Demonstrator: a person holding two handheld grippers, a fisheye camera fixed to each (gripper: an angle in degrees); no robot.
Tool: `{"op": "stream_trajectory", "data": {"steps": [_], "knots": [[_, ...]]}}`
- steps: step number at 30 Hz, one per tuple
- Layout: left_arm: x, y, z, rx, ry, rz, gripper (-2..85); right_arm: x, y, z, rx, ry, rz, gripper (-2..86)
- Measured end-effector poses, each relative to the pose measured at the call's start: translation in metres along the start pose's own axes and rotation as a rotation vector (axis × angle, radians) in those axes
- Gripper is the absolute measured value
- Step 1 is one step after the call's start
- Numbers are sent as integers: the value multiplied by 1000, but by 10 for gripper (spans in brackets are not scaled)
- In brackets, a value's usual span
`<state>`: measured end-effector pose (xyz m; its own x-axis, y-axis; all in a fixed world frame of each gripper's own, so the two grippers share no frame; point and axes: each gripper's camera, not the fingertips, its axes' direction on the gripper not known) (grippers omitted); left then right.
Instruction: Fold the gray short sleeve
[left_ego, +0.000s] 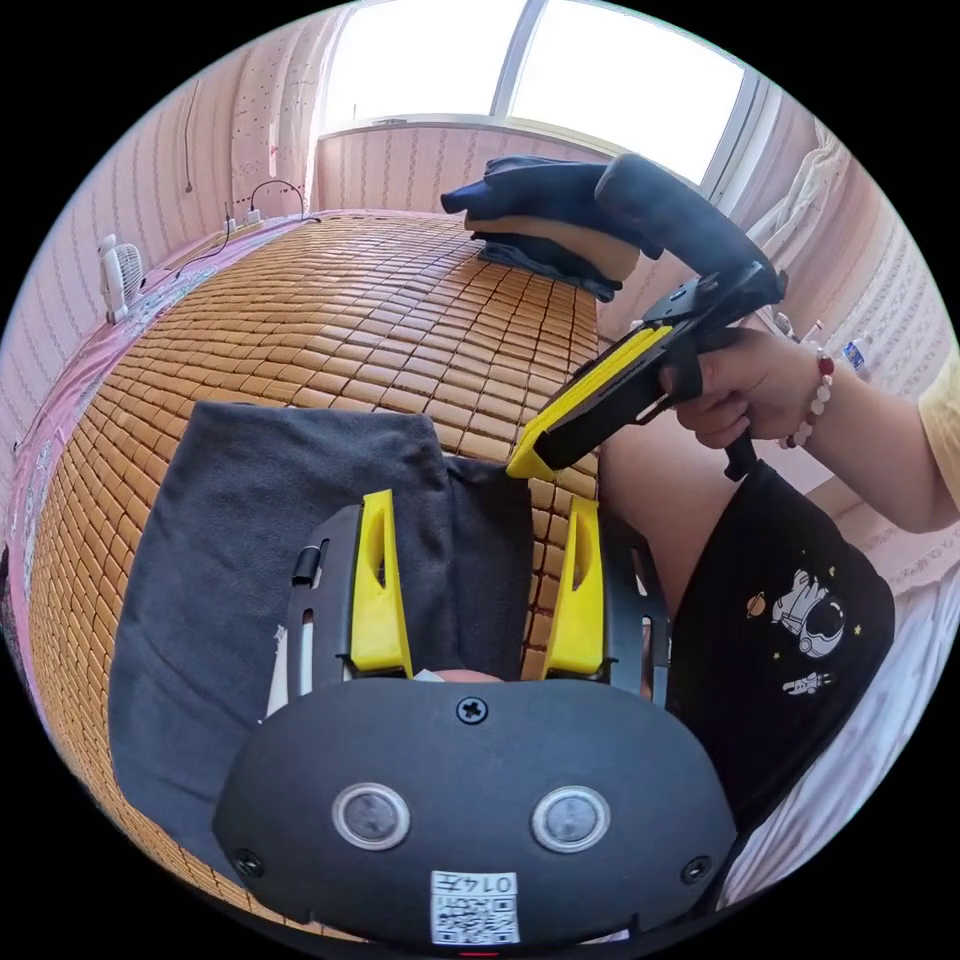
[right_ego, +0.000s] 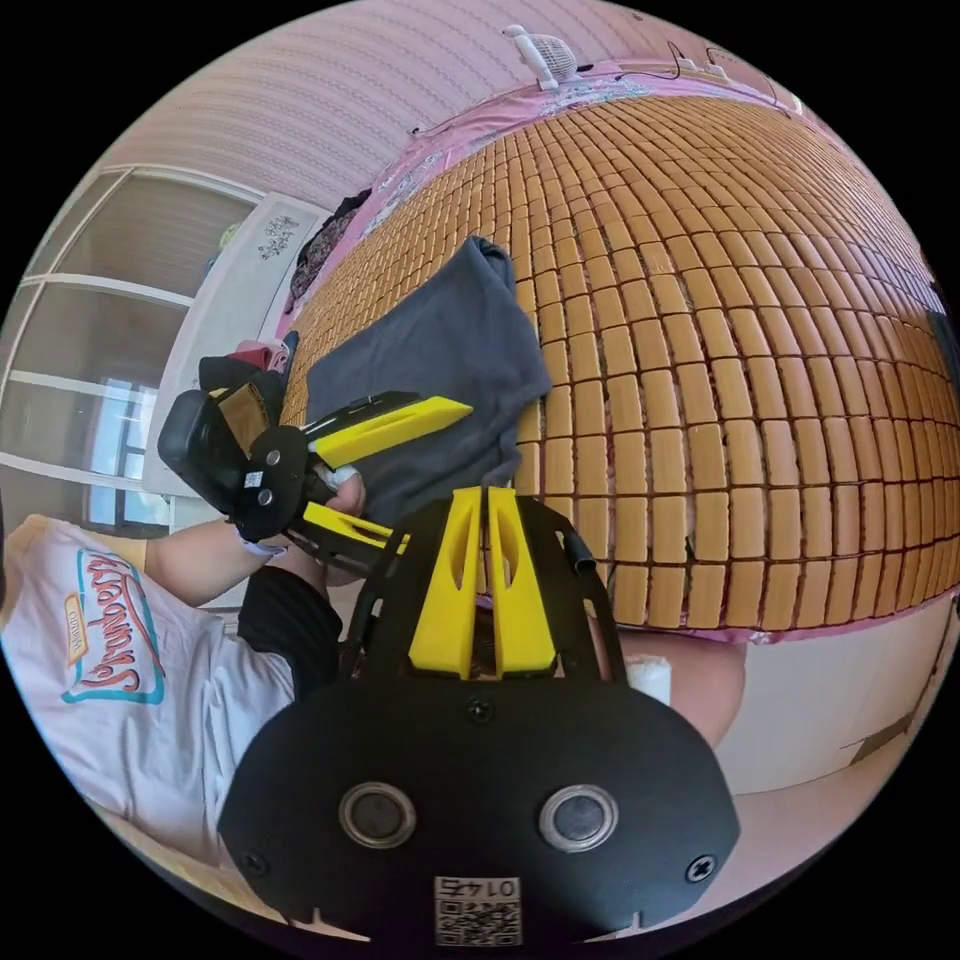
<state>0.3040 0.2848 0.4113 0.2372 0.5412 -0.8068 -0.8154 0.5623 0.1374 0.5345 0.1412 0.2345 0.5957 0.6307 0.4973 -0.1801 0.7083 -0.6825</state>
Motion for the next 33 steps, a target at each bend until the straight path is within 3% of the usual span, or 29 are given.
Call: {"op": "stream_trajectory", "data": {"steps": [4,9,14,20,24,28,33], "knots": [[7,-10,4,-48,-133,8,130,18,9,-28,163,-270,21,6],[0,-10,-1,-51,-135,-91,8,30,19,-37,138,-297,-14,16],[21,13,-22,-22,-75,-47,-6,70,33,-47,203,-103,96,72],[52,37,-38,-23,14,38,-7,79,8,-12,239,-160,136,114],[56,42,-51,-16,42,44,-7,76,5,-1,174,-91,78,62],[59,37,-66,53,52,73,-7,87,38,-41,241,-88,75,37],[61,29,-97,289,97,68,-7,82,93,-111,381,1,148,28]]}}
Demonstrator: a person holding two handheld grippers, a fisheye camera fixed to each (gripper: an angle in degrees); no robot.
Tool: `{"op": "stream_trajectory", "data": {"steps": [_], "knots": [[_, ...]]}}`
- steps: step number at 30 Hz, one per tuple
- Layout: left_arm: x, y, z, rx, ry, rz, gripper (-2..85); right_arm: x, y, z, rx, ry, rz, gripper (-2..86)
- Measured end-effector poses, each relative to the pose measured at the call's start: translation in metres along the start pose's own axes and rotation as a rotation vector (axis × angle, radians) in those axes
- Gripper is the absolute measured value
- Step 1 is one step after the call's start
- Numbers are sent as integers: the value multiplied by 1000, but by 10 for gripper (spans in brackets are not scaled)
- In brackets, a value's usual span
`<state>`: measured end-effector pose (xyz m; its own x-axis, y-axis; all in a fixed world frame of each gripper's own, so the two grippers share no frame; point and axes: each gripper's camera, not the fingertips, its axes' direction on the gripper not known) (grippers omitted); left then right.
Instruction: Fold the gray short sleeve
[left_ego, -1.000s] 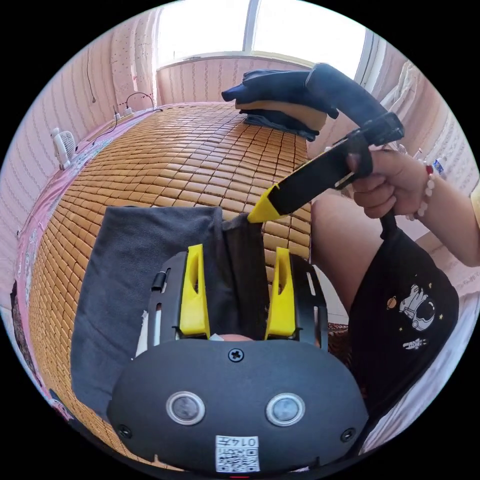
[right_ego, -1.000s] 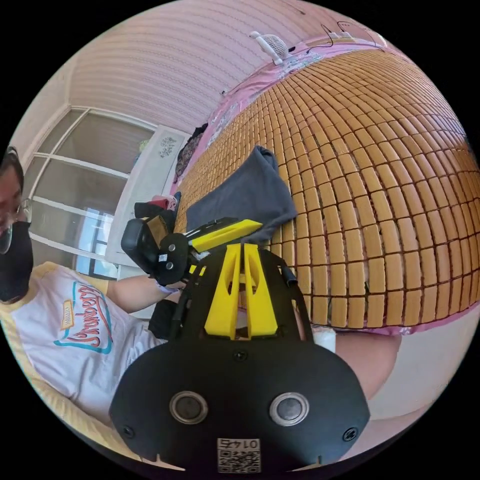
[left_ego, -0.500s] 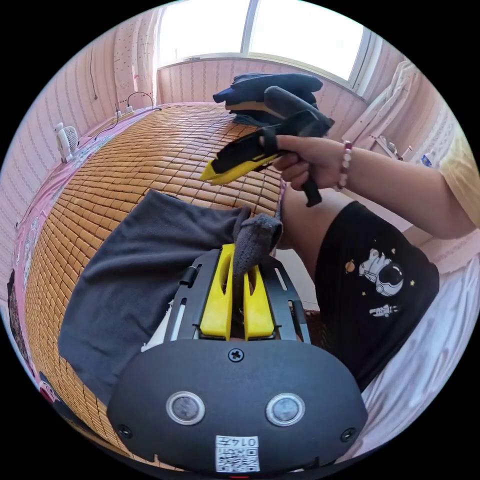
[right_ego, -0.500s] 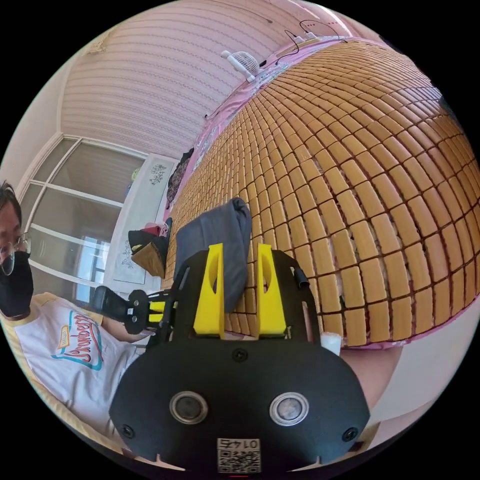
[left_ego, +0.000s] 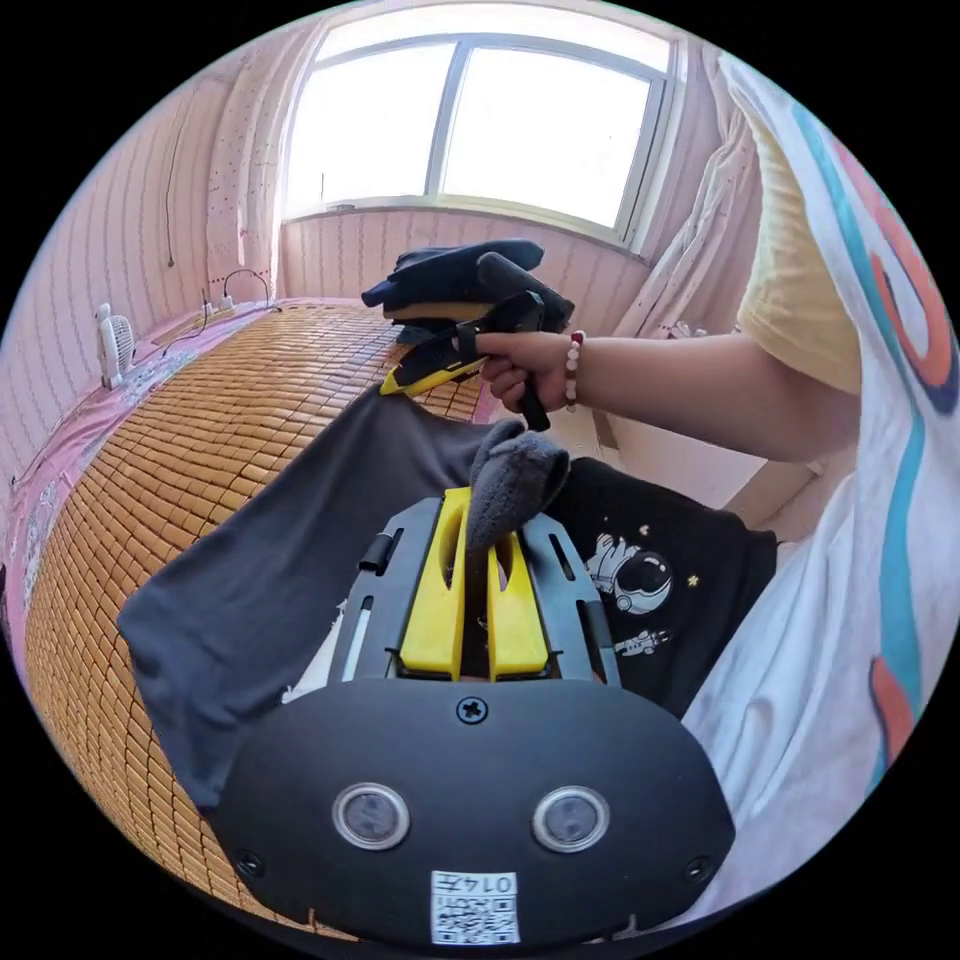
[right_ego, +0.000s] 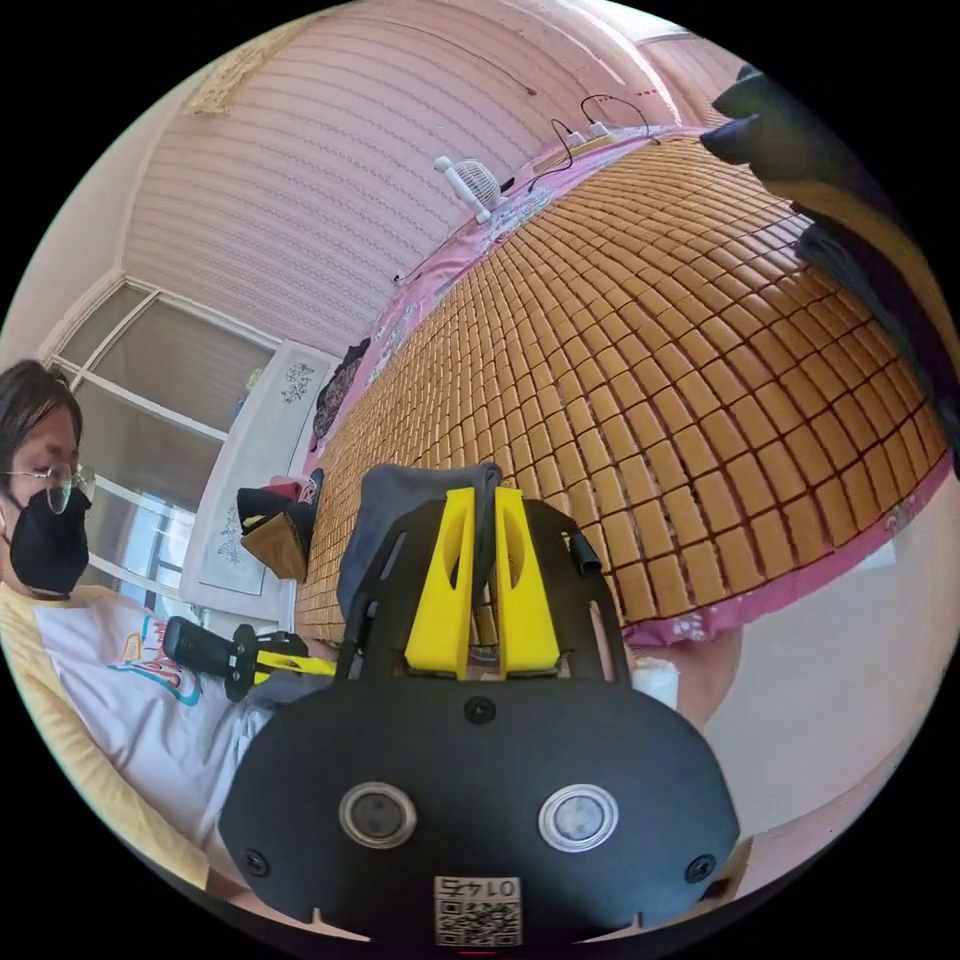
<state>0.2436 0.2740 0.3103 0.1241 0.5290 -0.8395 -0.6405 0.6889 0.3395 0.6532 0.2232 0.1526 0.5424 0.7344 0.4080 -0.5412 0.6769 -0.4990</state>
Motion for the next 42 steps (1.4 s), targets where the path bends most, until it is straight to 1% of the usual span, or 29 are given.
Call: {"op": "stream_trajectory", "data": {"steps": [2,4,7,8,10,11,12,13,15,17,21,24,29,31,33,34,36,37,39,42], "knots": [[-5,-1,-9,37,11,-32,-7,-17,6,-30,67,26,-9,27],[-15,2,-22,74,14,-77,-7,-35,4,-37,84,21,-47,27],[-45,14,-54,151,-22,-203,-4,-78,-8,-16,38,5,-179,31],[-60,22,-66,175,-45,-273,-1,-96,-14,1,22,-19,-224,34],[-85,38,-80,189,-77,-401,10,-118,-23,31,22,-82,-246,41],[-103,51,-86,175,-113,-486,24,-130,-27,56,28,-144,-246,51],[-124,66,-91,141,-158,-601,44,-134,-29,69,20,-164,-235,55],[-135,75,-93,120,-172,-670,55,-141,-30,95,-18,-186,-238,72],[-176,114,-99,35,-132,-933,96,-146,-25,128,-78,-133,-230,90],[-194,138,-108,31,-94,-1042,120,-153,-8,147,-83,-100,-238,96],[-200,158,-130,38,-194,-1054,124,-165,1,160,-97,42,-310,94],[-199,160,-129,37,-157,-1071,124,-176,-3,178,-151,148,-383,96],[-196,143,-120,45,-172,-1038,140,-198,0,237,-254,350,-570,124],[-197,137,-118,56,-150,-1031,153,-201,6,257,-308,391,-614,126],[-196,131,-117,44,-155,-1032,143,-204,13,263,-289,378,-632,114],[-195,131,-117,39,-169,-1029,135,-207,19,265,-316,324,-667,99],[-193,129,-117,0,-244,-1015,84,-210,27,265,-299,322,-671,74],[-193,129,-117,-10,-257,-1008,75,-211,34,264,-285,321,-686,64],[-193,129,-120,-16,-213,-981,47,-211,40,259,-283,301,-684,44],[-186,123,-132,-47,-216,-954,29,-207,45,233,-241,191,-619,30]]}}
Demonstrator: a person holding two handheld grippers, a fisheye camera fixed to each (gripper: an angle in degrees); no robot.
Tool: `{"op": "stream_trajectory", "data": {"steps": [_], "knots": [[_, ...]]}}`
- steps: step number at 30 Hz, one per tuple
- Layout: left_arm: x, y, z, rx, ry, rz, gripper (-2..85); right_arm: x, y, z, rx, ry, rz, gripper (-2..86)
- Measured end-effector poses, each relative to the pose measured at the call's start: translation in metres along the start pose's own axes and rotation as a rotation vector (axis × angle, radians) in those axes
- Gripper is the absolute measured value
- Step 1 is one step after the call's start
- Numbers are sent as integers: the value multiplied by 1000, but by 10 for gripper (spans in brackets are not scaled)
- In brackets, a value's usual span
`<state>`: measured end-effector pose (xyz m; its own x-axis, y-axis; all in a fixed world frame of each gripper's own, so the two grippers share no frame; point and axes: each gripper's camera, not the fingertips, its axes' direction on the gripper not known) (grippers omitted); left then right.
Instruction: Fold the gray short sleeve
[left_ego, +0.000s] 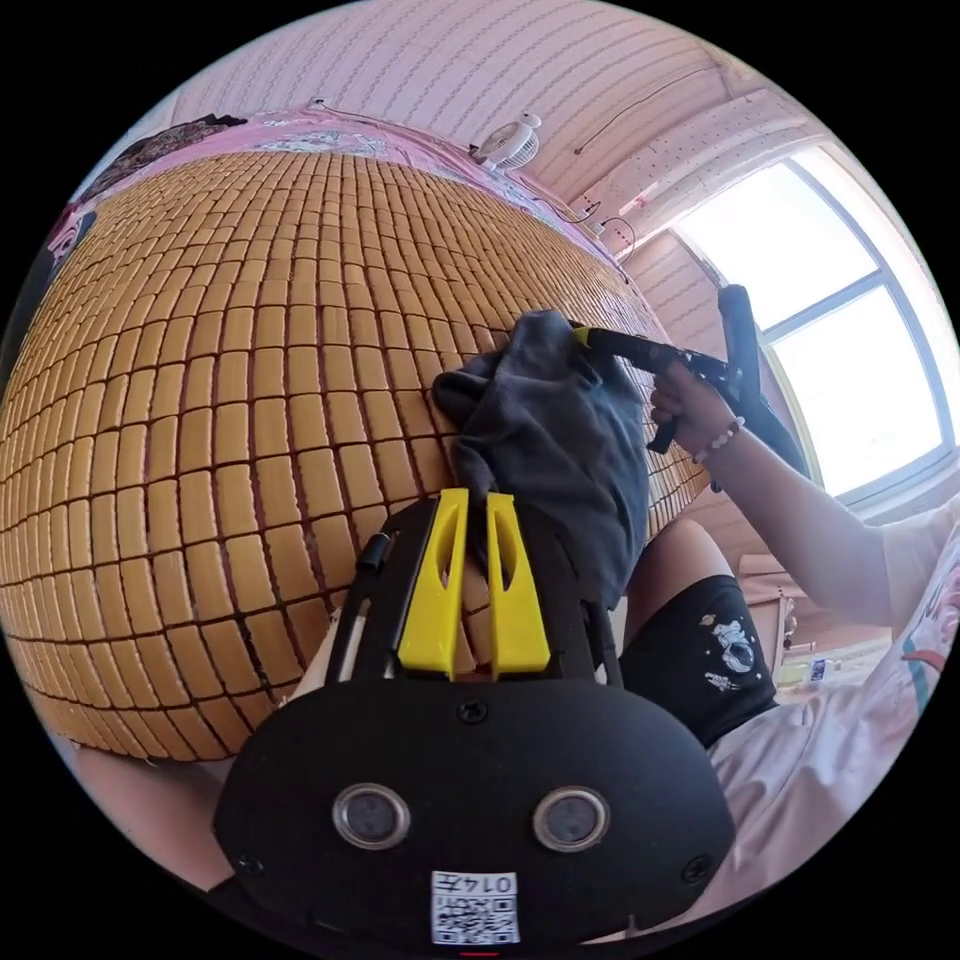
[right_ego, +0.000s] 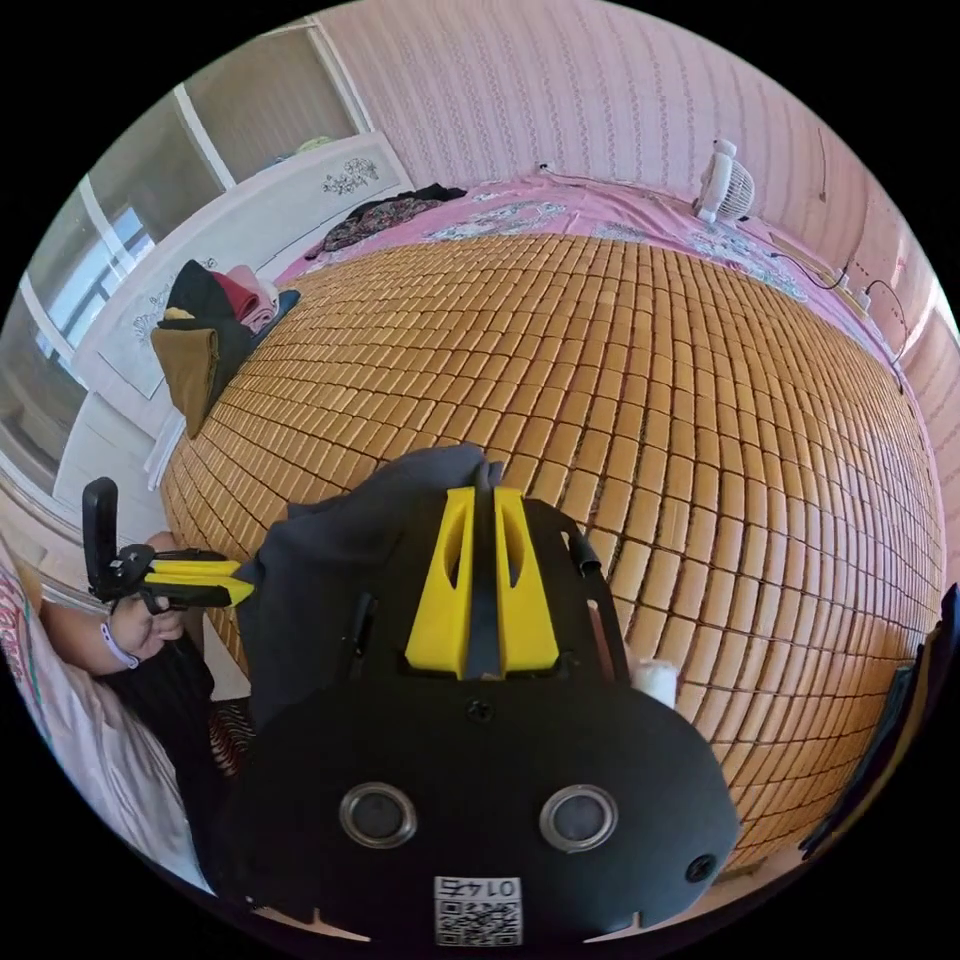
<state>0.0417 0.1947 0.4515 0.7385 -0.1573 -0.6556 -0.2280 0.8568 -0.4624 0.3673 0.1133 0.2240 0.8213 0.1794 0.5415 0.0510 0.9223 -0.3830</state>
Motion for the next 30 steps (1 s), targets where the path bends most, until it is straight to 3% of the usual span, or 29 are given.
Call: {"op": "stream_trajectory", "data": {"steps": [4,11,19,23,27,30], "knots": [[24,6,-31,38,9,128,17,-5,43,-59,169,-77,80,21],[93,-11,-85,68,71,361,4,-12,146,-171,442,6,248,17],[221,-121,-98,82,464,653,3,9,206,-325,721,213,272,16],[340,-204,-80,22,571,791,14,57,196,-410,650,384,453,19],[413,-278,-36,42,464,662,64,129,195,-440,616,485,689,28],[396,-283,-21,0,410,521,75,185,218,-412,476,581,972,38]]}}
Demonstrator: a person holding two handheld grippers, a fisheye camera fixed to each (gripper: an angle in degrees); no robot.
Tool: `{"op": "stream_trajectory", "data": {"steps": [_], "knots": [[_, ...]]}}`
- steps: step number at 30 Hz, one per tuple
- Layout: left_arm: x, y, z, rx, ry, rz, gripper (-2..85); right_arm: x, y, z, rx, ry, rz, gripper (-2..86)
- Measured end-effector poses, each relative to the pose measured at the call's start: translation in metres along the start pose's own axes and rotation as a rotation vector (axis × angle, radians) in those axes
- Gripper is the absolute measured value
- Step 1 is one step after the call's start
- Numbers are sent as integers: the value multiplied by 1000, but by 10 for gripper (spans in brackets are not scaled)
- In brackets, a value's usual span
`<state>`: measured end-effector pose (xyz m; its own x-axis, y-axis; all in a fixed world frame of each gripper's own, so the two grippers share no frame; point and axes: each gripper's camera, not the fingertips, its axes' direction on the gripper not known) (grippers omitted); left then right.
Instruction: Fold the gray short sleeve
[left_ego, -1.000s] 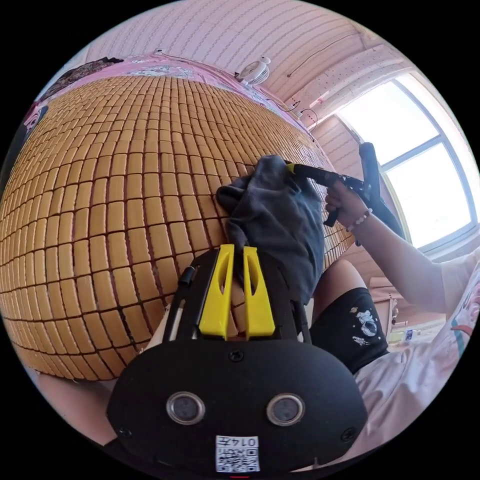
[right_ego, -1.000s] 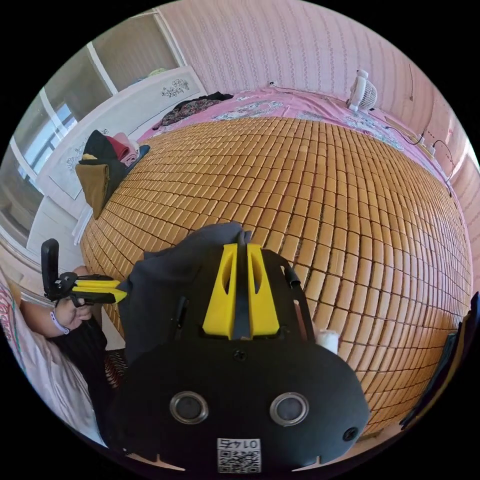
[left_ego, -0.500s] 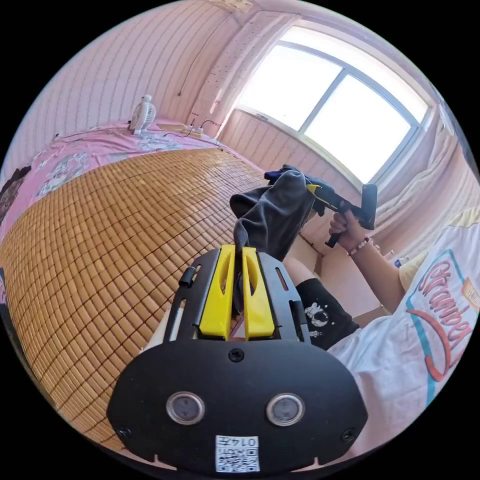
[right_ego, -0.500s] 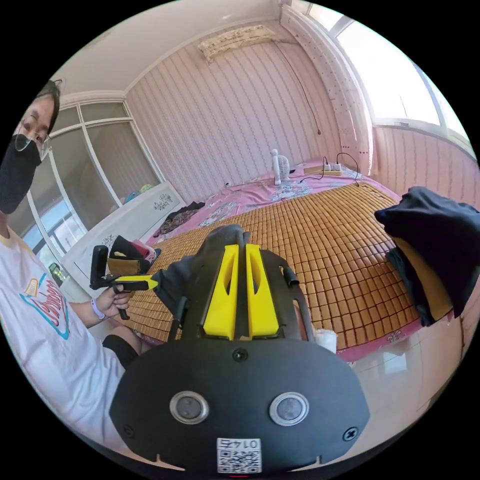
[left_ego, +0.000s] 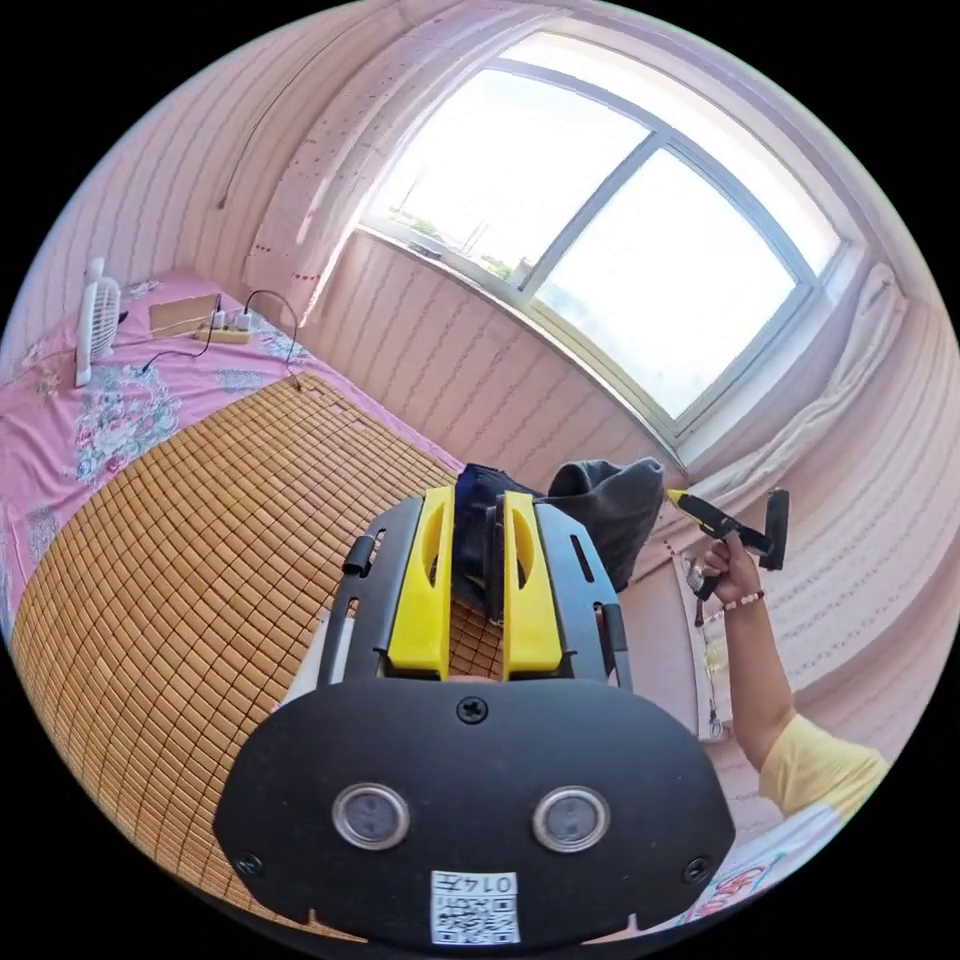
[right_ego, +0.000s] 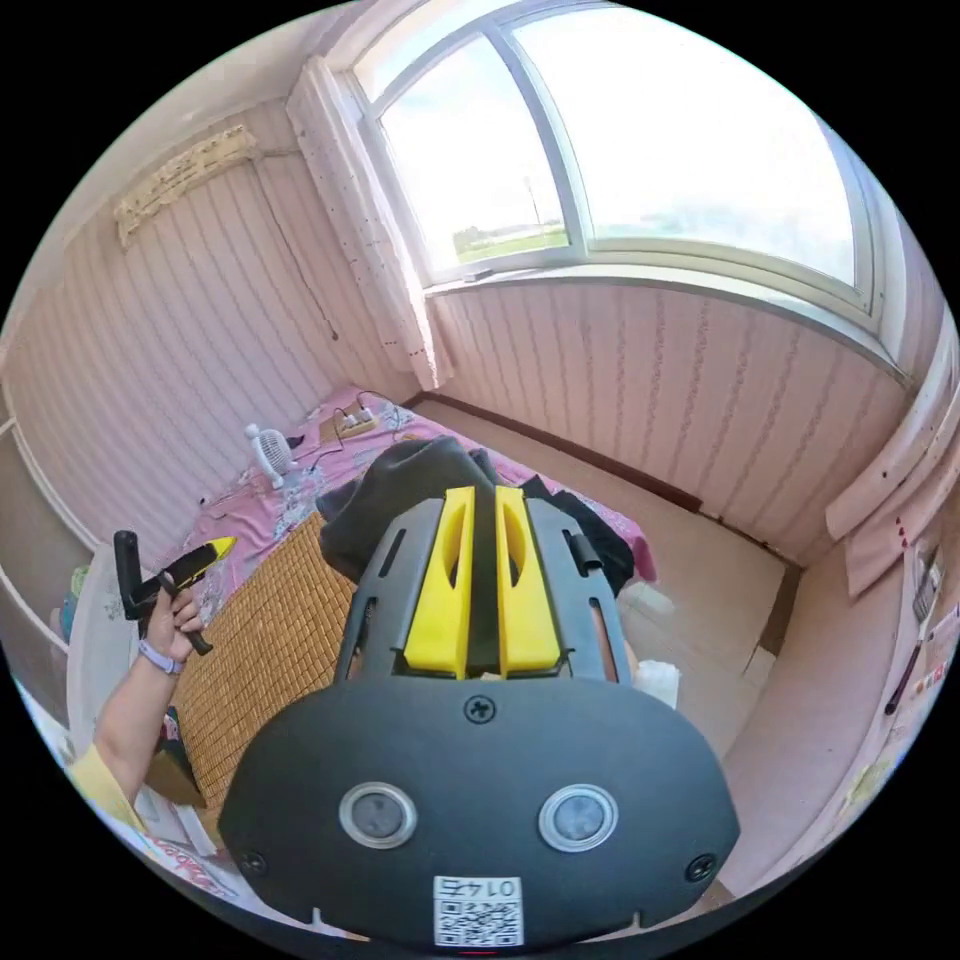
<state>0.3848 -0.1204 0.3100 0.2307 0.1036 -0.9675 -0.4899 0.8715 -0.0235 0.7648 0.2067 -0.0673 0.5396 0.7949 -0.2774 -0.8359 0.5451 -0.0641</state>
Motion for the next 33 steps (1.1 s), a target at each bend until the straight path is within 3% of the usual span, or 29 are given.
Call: {"op": "stream_trajectory", "data": {"steps": [1,7,11,15,18,21,23,28,33], "knots": [[-4,10,-4,5,14,1,72,5,16,12,-40,-25,4,43],[-56,199,-105,-113,-20,38,32,-40,204,3,176,-34,-309,26],[-57,363,-228,-76,-146,-128,-6,-87,311,14,11,-27,-487,19],[-19,488,-350,132,-386,-294,-9,-155,357,24,-79,-205,-636,14],[9,563,-421,331,-520,-406,-10,-236,383,36,-147,-482,-793,17],[34,640,-472,508,-633,-515,-10,-333,416,35,-177,-737,-982,32],[51,686,-496,602,-697,-552,-10,-415,455,20,-212,-868,-1238,50],[85,796,-537,749,-917,-702,-7,-539,546,-28,-168,-1059,-1696,66],[77,885,-571,864,-941,-865,25,-634,632,-33,-305,-1168,-1881,76]]}}
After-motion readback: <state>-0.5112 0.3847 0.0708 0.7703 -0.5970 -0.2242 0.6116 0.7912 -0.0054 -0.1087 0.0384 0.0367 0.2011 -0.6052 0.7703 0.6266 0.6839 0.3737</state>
